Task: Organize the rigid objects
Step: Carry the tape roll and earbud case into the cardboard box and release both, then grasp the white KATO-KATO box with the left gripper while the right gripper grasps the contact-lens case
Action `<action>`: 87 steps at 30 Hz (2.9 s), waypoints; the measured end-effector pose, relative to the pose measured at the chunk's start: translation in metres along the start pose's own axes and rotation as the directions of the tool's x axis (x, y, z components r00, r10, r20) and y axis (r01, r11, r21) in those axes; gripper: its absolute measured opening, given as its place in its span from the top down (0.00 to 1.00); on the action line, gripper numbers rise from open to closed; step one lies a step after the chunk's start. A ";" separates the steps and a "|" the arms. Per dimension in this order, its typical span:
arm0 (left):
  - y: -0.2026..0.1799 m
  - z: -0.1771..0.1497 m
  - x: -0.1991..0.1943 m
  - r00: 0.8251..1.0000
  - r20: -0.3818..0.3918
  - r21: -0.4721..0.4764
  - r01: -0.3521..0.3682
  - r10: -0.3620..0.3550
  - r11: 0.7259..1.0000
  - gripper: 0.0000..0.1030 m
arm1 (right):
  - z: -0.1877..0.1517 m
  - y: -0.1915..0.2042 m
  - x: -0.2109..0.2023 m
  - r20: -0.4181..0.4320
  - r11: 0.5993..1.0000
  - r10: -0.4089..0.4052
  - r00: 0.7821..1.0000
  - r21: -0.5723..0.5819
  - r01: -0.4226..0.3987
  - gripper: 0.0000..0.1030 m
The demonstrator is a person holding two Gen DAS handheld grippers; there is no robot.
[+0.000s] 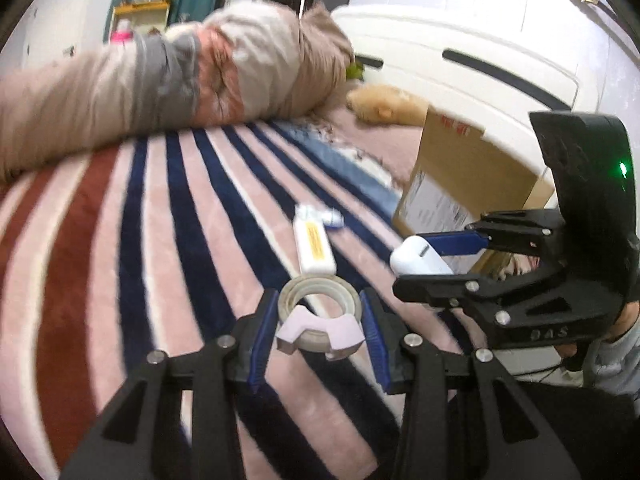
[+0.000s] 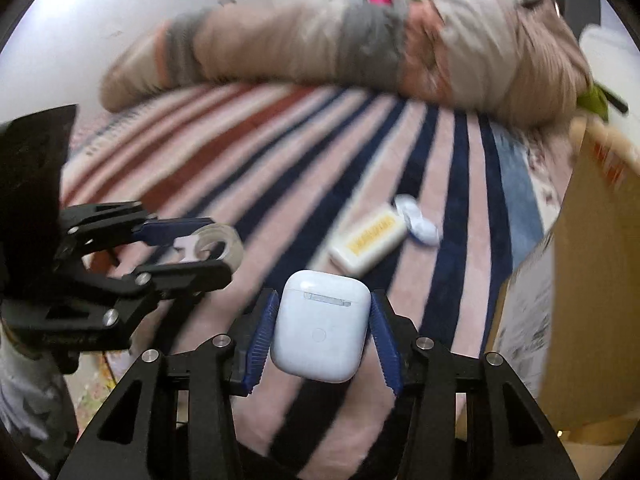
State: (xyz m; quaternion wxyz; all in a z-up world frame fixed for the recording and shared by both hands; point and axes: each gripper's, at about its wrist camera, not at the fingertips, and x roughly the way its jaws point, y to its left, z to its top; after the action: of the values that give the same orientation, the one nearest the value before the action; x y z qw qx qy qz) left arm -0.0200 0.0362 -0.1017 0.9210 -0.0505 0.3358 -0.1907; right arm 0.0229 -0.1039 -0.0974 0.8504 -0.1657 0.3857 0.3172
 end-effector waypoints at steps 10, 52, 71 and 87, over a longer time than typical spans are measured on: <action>-0.081 0.087 -0.047 0.989 0.099 0.113 0.095 -0.106 0.989 0.63 | 0.006 -0.016 -0.109 0.256 0.999 -0.019 0.967 -0.020 0.025 0.59; -0.189 0.133 0.035 0.983 -0.094 0.234 0.175 -0.157 0.956 0.41 | -0.068 -0.160 -0.140 0.215 0.978 -0.131 0.968 0.189 0.090 0.58; -0.003 0.058 0.000 0.998 -0.052 0.019 -0.030 0.031 0.999 0.36 | 0.005 -0.007 -0.028 0.139 0.997 0.044 0.989 0.060 -0.053 0.58; 0.039 0.013 0.099 0.964 -0.184 -0.083 0.178 -0.191 0.981 0.52 | 0.004 -0.062 0.107 -0.015 0.947 -0.185 0.983 0.263 0.183 0.58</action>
State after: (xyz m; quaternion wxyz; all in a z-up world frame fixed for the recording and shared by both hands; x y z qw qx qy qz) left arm 0.0702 0.0333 -0.1592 0.8607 -0.0931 0.4224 -0.2686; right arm 0.1203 -0.1041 -0.1743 0.8925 -0.0852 0.4032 0.1833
